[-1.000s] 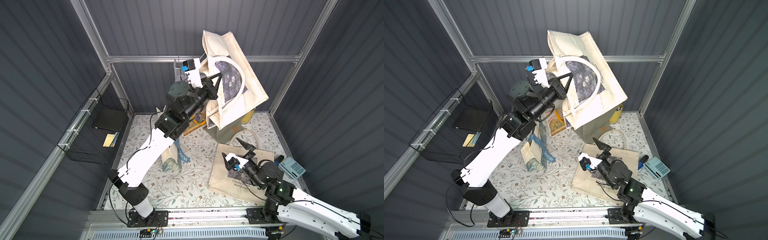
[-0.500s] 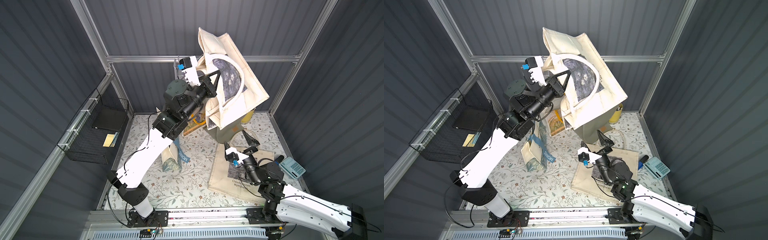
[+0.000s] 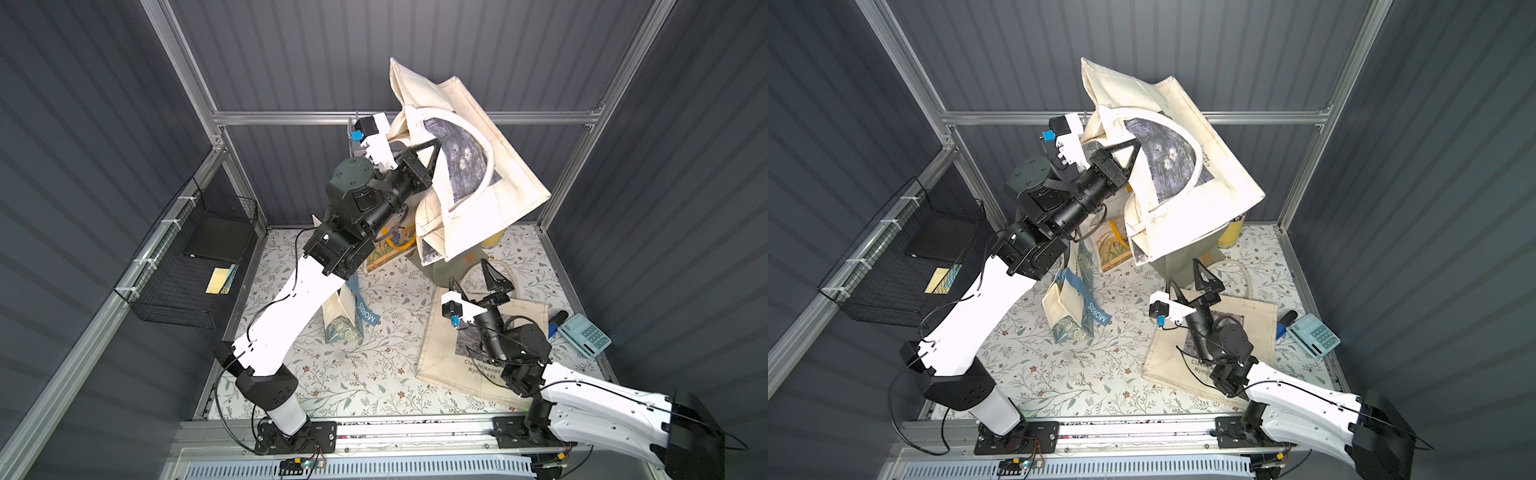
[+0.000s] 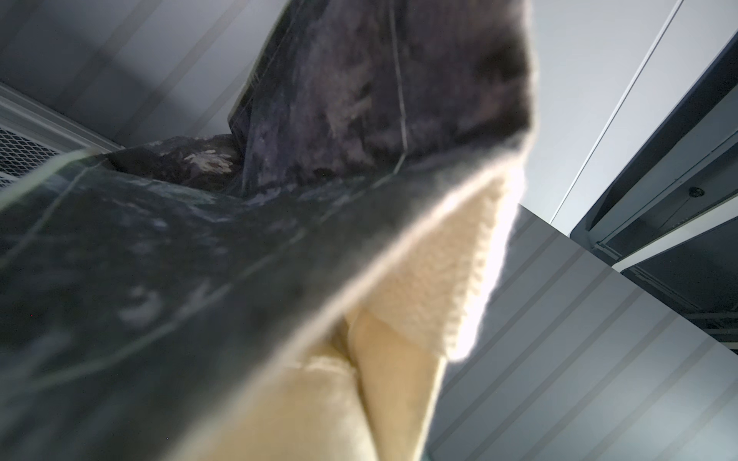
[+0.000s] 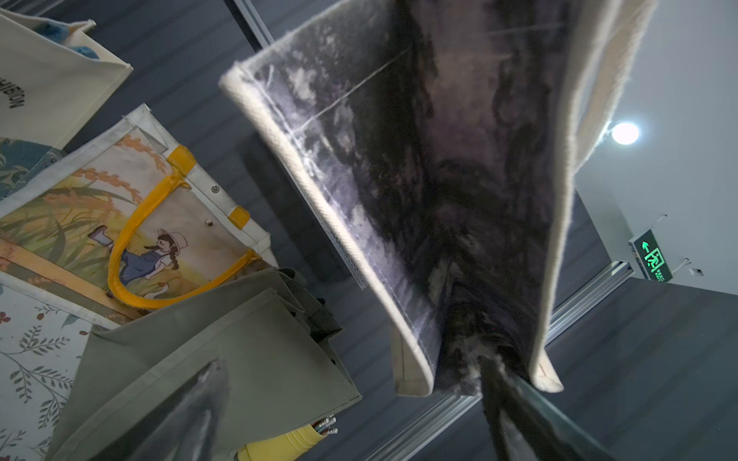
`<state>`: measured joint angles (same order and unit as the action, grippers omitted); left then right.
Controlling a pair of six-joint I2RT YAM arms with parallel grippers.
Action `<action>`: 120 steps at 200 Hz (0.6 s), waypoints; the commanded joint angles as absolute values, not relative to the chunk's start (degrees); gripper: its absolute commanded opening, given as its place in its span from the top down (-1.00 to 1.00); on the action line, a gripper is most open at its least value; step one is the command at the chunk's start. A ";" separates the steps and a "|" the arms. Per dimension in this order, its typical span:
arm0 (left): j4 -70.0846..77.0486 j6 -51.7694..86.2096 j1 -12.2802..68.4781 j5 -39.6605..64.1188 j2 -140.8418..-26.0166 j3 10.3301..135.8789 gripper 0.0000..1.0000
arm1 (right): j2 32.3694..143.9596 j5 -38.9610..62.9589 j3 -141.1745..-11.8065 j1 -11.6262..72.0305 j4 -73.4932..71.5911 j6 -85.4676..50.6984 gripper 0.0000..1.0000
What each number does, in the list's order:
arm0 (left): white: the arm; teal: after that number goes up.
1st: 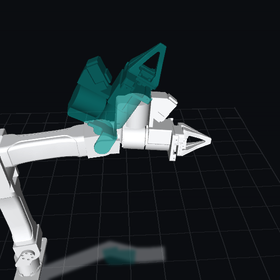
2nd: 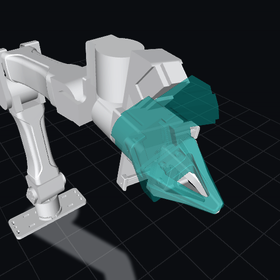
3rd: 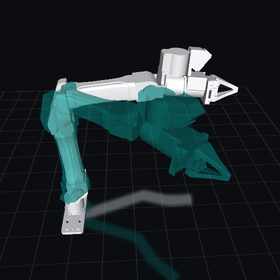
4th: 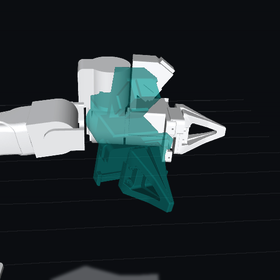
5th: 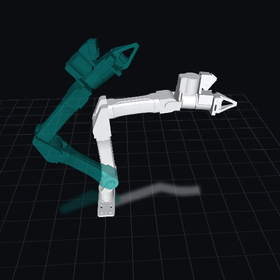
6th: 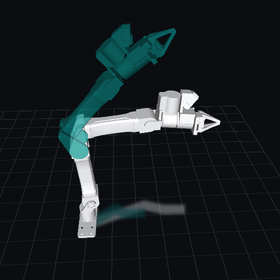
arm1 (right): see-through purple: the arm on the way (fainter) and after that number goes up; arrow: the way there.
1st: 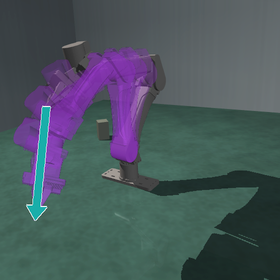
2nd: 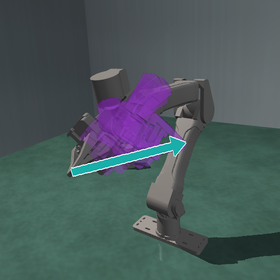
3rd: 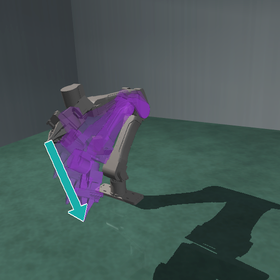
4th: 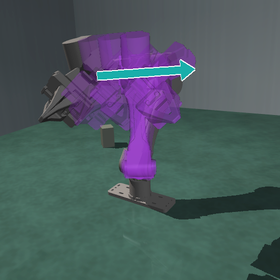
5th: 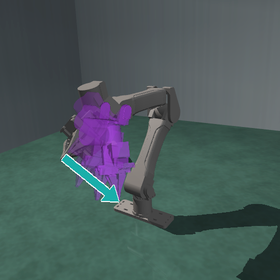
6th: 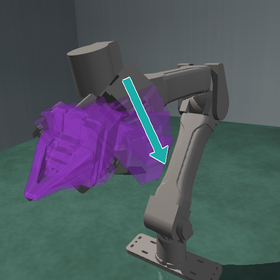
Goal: Put away the canvas bag
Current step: Press the canvas bag.
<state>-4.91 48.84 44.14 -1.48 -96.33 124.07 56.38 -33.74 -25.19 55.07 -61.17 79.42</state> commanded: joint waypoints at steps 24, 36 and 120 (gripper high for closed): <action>-0.59 52.03 44.82 -0.13 -96.07 127.27 1.00 | 62.83 -37.11 -25.57 54.75 -84.92 88.17 -0.97; -1.00 52.26 44.82 -0.02 -96.09 127.27 1.00 | 63.50 -37.08 -25.99 54.76 -86.92 88.45 -0.97; -1.66 54.75 44.86 0.28 -96.43 126.66 1.00 | 65.09 -36.52 -27.61 54.15 -90.88 92.24 -0.97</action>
<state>-6.20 52.60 44.60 -0.67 -96.57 124.29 64.42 -36.10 -25.63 54.63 -86.96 90.45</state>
